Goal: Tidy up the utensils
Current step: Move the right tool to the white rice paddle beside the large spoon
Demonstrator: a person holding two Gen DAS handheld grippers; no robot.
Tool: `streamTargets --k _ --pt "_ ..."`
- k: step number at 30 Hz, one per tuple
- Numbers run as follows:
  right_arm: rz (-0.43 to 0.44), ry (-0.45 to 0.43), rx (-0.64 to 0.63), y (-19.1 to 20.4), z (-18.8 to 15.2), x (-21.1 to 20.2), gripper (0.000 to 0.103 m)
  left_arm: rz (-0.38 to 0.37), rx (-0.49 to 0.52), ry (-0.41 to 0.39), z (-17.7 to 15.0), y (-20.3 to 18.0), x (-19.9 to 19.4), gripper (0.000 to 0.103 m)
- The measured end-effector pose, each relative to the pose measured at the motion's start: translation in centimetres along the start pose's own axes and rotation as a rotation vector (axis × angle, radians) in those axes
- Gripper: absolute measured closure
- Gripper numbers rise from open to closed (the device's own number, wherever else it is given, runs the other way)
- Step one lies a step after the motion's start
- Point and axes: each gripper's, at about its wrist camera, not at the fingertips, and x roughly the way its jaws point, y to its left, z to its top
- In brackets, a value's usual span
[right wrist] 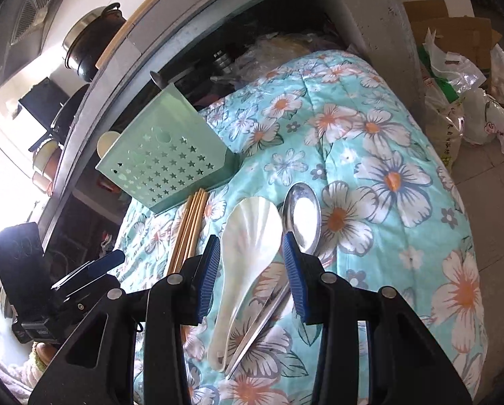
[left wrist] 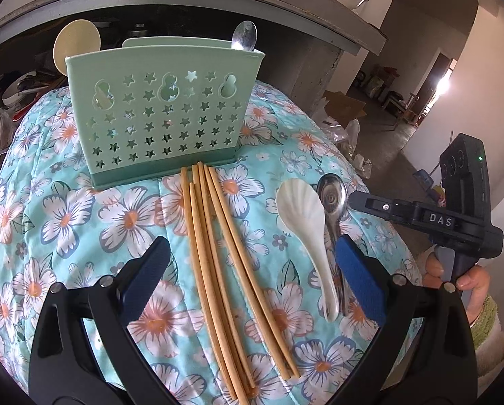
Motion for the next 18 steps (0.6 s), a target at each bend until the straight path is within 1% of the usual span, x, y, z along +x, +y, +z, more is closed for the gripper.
streamTargets --k 2,4,6,8,10,13,17,18 --pt "0.001 0.042 0.022 -0.2 -0.2 1.4 0.065 0.005 0.004 -0.001 -0.1 -0.2 0.1 0.009" --pt "-0.033 0.065 0.031 -0.2 -0.5 2.3 0.066 0.012 0.014 -0.002 -0.1 -0.4 0.1 0.009" --pt "-0.053 0.084 0.048 -0.4 -0.6 2.9 0.066 0.022 0.032 -0.002 -0.1 -0.6 0.3 0.011" --pt "-0.052 0.093 0.074 -0.7 -0.6 3.4 0.067 0.026 0.041 0.001 -0.2 -0.7 0.4 0.012" --pt "-0.052 0.086 0.081 -0.7 -0.4 3.6 0.069 0.023 0.034 0.007 -0.1 -0.6 0.6 0.019" --pt "-0.045 0.081 0.089 -0.7 0.1 4.0 0.072 0.021 0.018 0.023 -0.3 -0.3 1.0 0.026" --pt "-0.045 0.074 0.102 -0.7 0.8 4.9 0.075 0.024 0.005 0.027 -0.5 0.3 0.9 0.033" --pt "-0.042 0.074 0.107 -0.7 0.9 5.1 0.078 0.022 0.002 0.026 -0.6 0.4 0.8 0.034"
